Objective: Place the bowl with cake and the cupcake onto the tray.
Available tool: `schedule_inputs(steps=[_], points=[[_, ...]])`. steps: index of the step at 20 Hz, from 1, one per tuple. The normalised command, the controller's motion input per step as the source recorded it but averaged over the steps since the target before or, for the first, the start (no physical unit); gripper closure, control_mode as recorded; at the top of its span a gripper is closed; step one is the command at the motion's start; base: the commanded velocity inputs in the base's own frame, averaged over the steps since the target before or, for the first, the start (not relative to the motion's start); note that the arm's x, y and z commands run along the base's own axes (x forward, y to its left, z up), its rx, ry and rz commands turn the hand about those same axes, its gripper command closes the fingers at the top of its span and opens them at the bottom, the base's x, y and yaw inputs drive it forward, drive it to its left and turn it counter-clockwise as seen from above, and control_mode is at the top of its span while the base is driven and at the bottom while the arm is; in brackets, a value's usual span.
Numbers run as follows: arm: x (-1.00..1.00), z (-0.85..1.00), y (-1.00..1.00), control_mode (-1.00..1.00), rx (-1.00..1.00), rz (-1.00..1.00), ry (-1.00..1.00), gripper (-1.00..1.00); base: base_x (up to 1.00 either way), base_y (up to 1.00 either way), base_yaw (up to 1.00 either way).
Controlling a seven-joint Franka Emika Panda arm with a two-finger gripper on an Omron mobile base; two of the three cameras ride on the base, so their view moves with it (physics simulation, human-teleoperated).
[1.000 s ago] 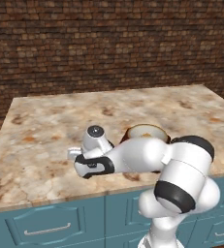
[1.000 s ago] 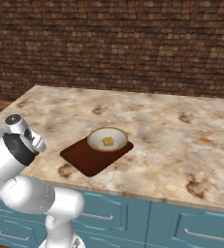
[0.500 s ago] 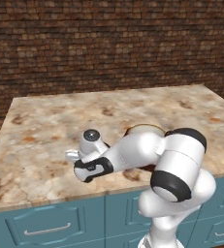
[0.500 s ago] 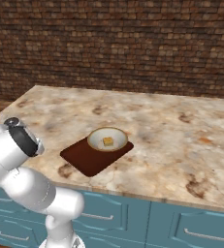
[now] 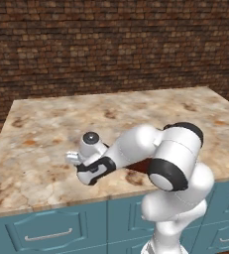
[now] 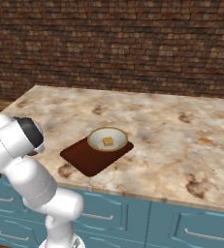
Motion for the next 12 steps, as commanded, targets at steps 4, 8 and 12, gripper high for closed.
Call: schedule_inputs(steps=[4, 8, 12], points=[[0.07, -0.13, 0.10, -1.00, 0.00, -0.04, 0.00, -1.00, 0.00, 0.00, 0.00], [0.00, -0.09, 0.09, -1.00, 0.00, -0.04, 0.00, 1.00, 0.00, 0.00, 0.00], [-0.02, 0.02, -0.04, -1.00, 0.00, 0.00, 0.00, 1.00, 0.00, 0.00, 0.00]])
